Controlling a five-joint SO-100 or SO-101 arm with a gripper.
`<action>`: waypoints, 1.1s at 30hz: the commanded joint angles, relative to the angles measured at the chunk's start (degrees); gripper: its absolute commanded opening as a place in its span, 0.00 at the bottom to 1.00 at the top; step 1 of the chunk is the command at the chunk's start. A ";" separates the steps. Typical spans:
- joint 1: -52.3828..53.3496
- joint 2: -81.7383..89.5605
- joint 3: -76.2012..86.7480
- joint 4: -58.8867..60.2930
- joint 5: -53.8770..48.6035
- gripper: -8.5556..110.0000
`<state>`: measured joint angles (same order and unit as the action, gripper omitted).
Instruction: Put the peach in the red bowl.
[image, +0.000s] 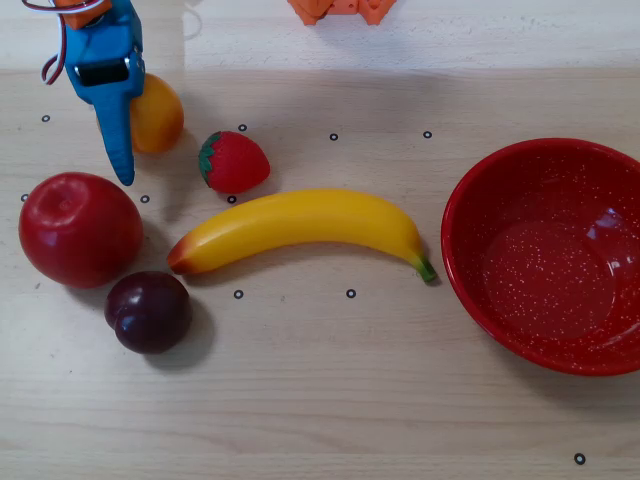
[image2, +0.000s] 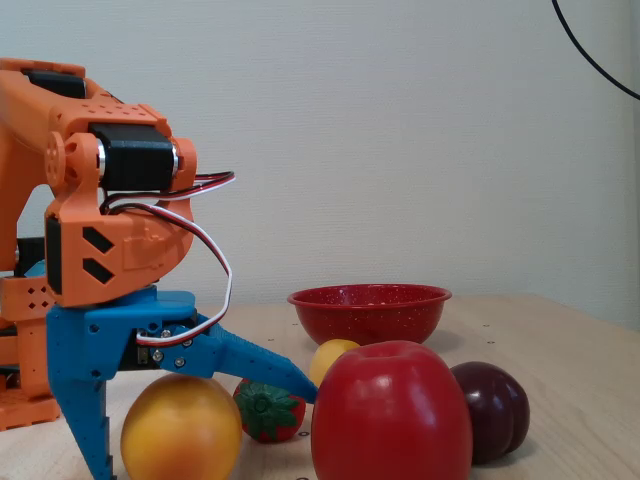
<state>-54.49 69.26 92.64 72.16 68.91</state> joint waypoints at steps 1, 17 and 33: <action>2.72 3.43 0.62 2.02 1.76 0.62; 2.55 3.43 0.97 2.11 1.76 0.59; 2.02 3.34 1.49 2.37 1.93 0.49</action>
<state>-54.32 69.61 93.69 72.86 69.70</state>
